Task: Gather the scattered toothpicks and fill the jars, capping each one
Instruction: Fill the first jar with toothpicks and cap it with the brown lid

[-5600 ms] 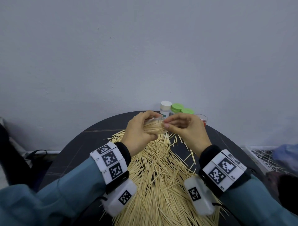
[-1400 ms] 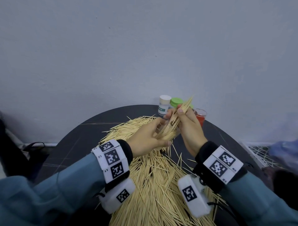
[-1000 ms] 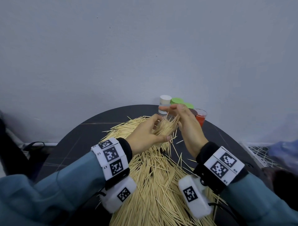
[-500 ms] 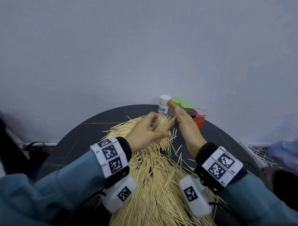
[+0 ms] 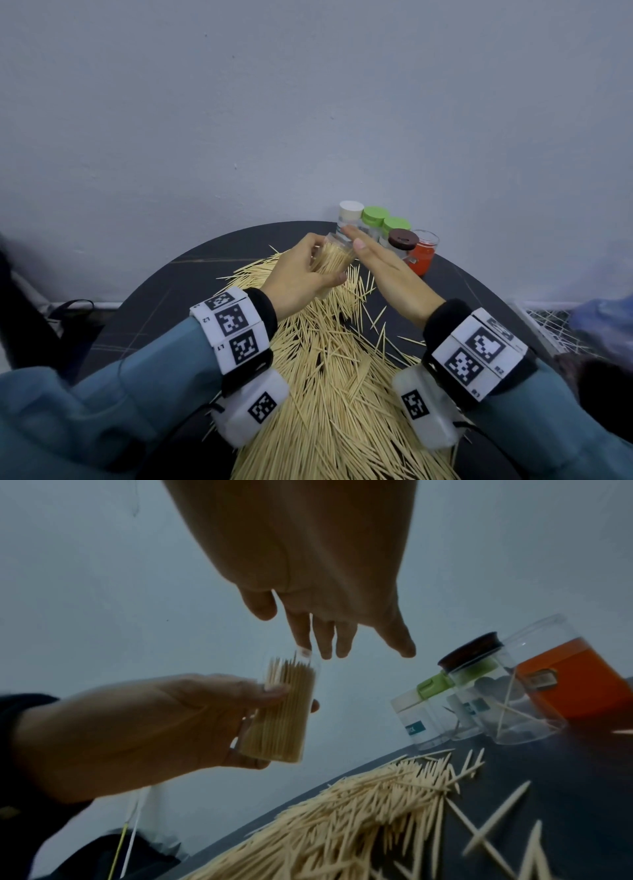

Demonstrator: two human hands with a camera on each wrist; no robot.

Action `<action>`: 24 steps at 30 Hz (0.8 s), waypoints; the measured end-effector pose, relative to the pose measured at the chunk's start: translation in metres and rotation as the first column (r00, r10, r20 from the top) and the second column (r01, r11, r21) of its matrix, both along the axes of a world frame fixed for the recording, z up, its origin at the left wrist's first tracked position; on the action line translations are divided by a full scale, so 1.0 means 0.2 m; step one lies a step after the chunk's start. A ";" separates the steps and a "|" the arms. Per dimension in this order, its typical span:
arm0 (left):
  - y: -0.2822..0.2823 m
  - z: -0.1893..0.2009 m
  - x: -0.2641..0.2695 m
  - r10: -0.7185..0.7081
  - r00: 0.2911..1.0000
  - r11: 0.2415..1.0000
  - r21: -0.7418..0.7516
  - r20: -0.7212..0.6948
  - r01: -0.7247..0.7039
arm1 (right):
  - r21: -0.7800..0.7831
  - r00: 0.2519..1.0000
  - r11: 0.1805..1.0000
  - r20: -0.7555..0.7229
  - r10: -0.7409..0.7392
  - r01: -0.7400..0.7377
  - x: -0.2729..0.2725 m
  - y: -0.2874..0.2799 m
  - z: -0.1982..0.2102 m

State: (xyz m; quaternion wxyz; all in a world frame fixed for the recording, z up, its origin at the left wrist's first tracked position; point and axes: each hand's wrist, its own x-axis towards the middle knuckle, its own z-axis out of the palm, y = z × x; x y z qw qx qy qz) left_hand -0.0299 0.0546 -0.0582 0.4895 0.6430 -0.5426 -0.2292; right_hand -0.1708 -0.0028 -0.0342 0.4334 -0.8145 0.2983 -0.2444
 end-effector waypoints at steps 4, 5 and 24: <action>0.00 0.01 -0.01 -0.007 1.000 1.000 0.005 0.023 0.007 | -0.001 0.999 0.999 -0.014 -0.033 0.033 -0.05 -0.04 0.03; 0.00 0.01 -0.01 -0.013 1.000 1.000 0.008 0.028 0.012 | -0.012 0.998 0.999 -0.042 -0.037 0.037 -0.06 -0.06 0.03; 0.05 0.03 -0.11 -0.115 0.992 0.993 0.040 0.044 0.113 | -0.045 0.502 0.999 -0.865 -0.027 -0.025 -0.54 -0.02 -0.05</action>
